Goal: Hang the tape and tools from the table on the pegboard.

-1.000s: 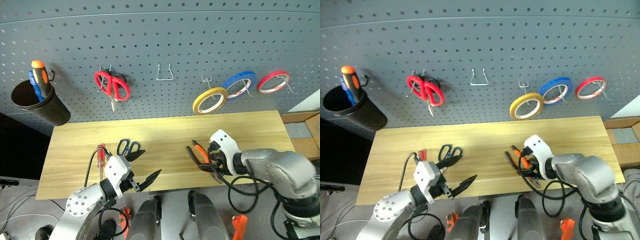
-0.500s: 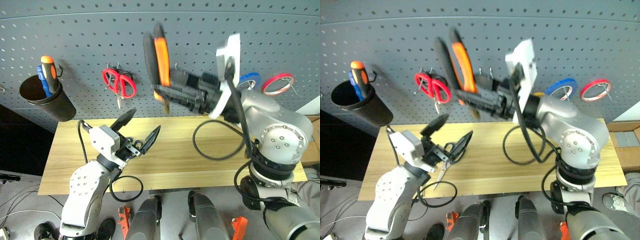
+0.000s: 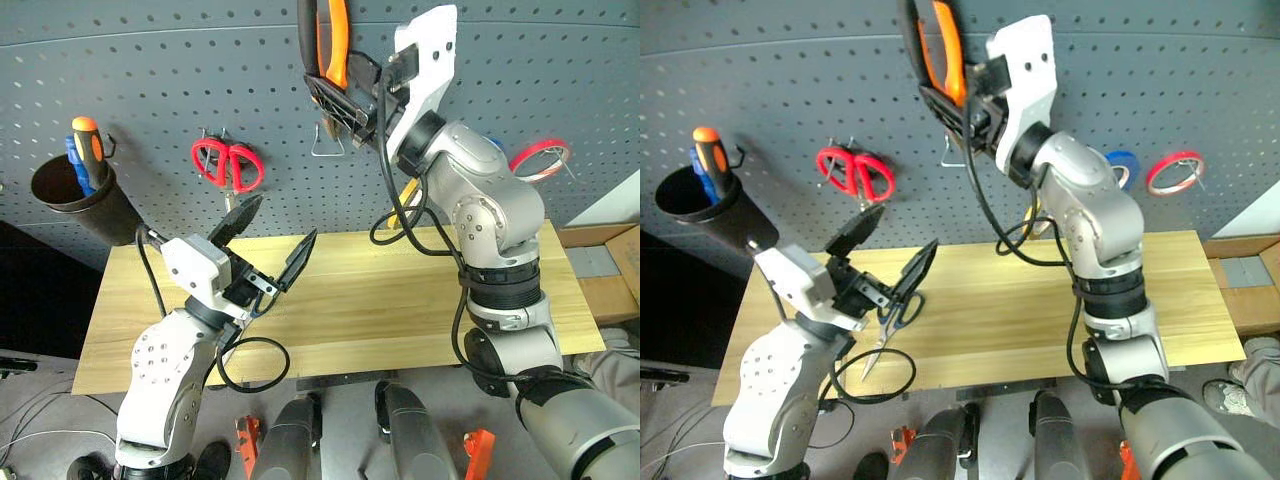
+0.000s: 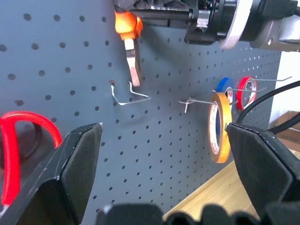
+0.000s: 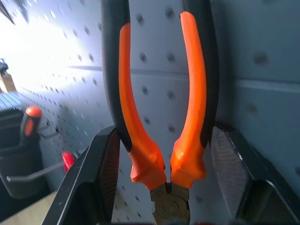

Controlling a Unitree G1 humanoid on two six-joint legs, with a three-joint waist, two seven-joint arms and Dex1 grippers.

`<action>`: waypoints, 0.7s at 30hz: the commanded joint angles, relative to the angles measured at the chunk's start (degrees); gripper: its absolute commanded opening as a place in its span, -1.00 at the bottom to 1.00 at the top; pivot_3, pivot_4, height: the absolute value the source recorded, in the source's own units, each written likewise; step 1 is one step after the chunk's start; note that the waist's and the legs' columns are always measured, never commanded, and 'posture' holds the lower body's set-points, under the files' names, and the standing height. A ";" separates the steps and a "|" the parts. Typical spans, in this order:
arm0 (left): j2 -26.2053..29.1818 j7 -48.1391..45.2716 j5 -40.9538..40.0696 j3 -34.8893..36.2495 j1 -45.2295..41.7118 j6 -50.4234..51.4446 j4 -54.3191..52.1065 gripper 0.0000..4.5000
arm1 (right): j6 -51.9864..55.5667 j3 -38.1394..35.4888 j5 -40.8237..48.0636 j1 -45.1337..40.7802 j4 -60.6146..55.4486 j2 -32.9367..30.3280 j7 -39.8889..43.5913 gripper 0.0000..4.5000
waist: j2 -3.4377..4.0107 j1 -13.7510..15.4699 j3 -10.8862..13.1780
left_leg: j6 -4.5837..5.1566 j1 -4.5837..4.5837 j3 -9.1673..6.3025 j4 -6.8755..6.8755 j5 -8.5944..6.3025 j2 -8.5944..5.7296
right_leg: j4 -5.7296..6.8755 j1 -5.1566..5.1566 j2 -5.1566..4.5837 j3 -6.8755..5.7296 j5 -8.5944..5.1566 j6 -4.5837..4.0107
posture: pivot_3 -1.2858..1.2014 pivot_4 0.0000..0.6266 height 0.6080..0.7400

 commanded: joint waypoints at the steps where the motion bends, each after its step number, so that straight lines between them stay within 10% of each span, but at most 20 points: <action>1: 0.40 -0.28 -0.27 0.91 0.71 -1.38 -0.54 1.00 | -5.49 2.59 -2.54 1.17 -1.41 2.07 -0.07 0.04 | -0.15 0.08 -0.21 | -0.01 0.00 -0.02 0.00 0.02 0.00 | 0.02 -0.02 0.00 0.00 0.01 0.00 | 0.02 -0.20 1.00; 21: 0.42 -0.26 -0.19 1.02 1.48 -1.28 0.30 1.00 | -1.33 -5.50 4.59 14.44 -26.23 -9.50 2.64 0.04 | -0.47 1.39 -0.63 | -0.04 -0.10 -0.08 0.00 0.04 0.00 | -0.05 -0.06 0.00 -0.03 0.01 -0.01 | 0.02 -0.19 1.00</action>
